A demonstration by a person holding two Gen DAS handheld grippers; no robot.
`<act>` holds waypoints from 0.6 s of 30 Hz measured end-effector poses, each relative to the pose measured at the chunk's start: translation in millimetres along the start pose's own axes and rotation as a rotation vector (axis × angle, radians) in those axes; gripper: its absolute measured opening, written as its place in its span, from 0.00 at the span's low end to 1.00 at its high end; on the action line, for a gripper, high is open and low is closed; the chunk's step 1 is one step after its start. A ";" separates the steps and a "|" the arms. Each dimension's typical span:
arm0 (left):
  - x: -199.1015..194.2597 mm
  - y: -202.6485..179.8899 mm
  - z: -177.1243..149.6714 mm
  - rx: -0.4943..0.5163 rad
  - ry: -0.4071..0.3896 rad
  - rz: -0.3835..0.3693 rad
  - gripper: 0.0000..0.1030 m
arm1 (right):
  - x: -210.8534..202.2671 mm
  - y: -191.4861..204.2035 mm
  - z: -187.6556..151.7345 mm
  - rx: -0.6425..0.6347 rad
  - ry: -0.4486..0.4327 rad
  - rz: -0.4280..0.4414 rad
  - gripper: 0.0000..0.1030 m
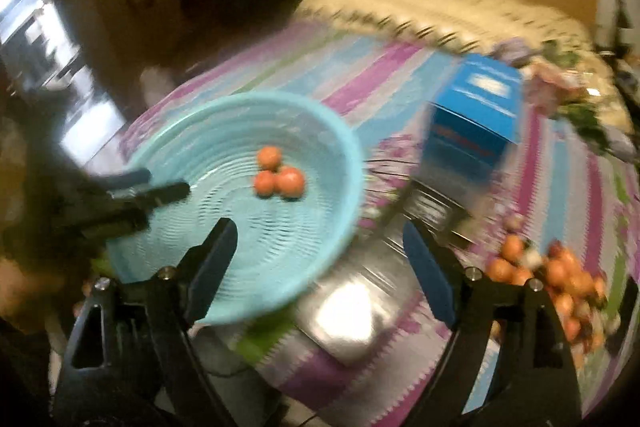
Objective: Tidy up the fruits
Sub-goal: 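Move both grippers back from the colander to the fruit heap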
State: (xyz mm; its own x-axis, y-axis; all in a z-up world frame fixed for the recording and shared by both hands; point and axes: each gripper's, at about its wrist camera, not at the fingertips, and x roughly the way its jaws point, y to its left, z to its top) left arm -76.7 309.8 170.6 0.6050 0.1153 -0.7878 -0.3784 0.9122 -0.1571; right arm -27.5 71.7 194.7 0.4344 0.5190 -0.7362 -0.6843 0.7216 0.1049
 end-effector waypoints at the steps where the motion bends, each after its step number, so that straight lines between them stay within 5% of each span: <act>1: -3.4 -11.4 -1.7 0.024 -0.029 -0.016 0.77 | -7.2 -5.7 -11.9 0.011 -0.023 -0.022 0.83; 11: -30.0 -152.8 -25.8 0.283 -0.200 -0.267 0.77 | -62.0 -98.1 -114.0 0.181 -0.109 -0.263 0.83; 18: -18.3 -254.5 -64.2 0.457 -0.142 -0.466 0.77 | -80.1 -165.7 -176.0 0.367 -0.053 -0.370 0.82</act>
State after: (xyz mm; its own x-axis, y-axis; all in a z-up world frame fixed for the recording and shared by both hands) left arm -36.4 50.4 186.7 0.7316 -0.3088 -0.6078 0.2607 0.9505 -0.1692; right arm -52.0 -170.1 118.6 0.6437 0.2142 -0.7347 -0.2334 0.9692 0.0781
